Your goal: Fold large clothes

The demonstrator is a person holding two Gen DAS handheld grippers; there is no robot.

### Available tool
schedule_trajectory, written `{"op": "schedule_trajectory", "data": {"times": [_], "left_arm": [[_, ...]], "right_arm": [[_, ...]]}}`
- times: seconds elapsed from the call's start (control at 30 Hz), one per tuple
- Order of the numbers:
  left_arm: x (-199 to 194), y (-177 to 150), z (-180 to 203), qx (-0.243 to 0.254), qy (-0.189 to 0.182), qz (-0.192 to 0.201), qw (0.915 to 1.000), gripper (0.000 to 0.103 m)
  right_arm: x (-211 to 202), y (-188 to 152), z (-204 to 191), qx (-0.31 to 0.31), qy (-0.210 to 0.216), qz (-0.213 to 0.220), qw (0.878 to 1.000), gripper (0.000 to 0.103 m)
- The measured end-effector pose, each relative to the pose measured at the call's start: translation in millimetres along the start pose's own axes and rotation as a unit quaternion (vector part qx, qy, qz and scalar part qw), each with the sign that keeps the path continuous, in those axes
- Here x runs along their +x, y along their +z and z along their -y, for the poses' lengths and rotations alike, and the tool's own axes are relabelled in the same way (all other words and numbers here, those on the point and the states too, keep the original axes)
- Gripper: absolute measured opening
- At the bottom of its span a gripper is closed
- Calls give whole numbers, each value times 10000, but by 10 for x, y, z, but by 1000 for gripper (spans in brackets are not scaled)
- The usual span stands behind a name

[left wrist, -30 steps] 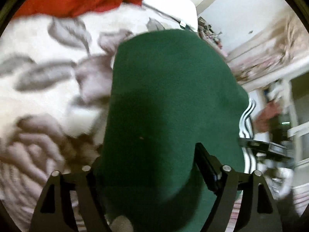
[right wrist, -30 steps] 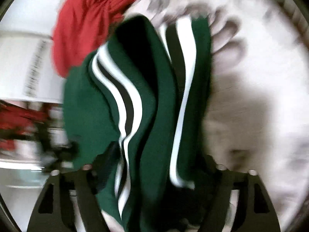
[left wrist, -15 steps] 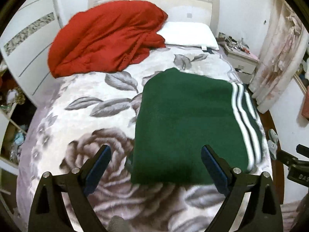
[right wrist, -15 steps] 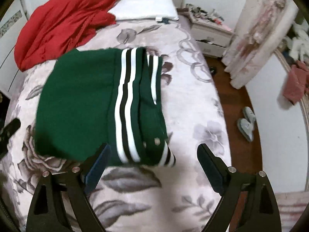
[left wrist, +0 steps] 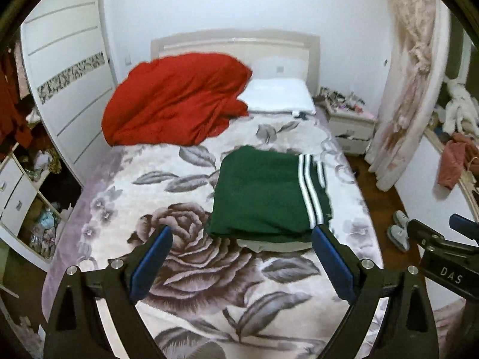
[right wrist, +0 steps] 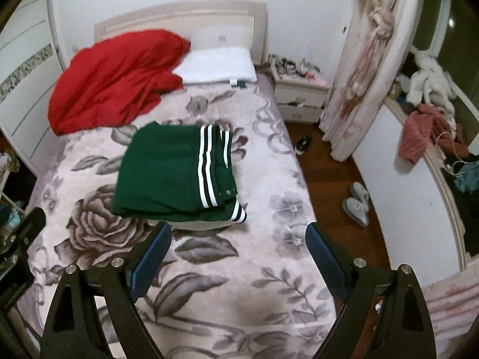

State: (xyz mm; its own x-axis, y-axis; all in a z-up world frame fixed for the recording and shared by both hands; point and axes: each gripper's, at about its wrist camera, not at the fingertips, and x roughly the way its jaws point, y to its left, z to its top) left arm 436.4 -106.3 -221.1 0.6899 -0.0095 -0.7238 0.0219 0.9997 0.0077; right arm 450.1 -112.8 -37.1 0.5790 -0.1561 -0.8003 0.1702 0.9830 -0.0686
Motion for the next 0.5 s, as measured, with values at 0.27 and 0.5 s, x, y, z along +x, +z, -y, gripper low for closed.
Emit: {"op": "schedule_trajectory", "data": {"times": [0.27,0.5], "left_arm": [[-953,-144,29,-104,96,259,9996,95],[-1480,-207,33,-247,153,377,9989,95]], "right_arm": [[-1409,-373,356,-52,-15,555,9984,92],[-2173,-583,561,-91,94,716,9973,92]]}}
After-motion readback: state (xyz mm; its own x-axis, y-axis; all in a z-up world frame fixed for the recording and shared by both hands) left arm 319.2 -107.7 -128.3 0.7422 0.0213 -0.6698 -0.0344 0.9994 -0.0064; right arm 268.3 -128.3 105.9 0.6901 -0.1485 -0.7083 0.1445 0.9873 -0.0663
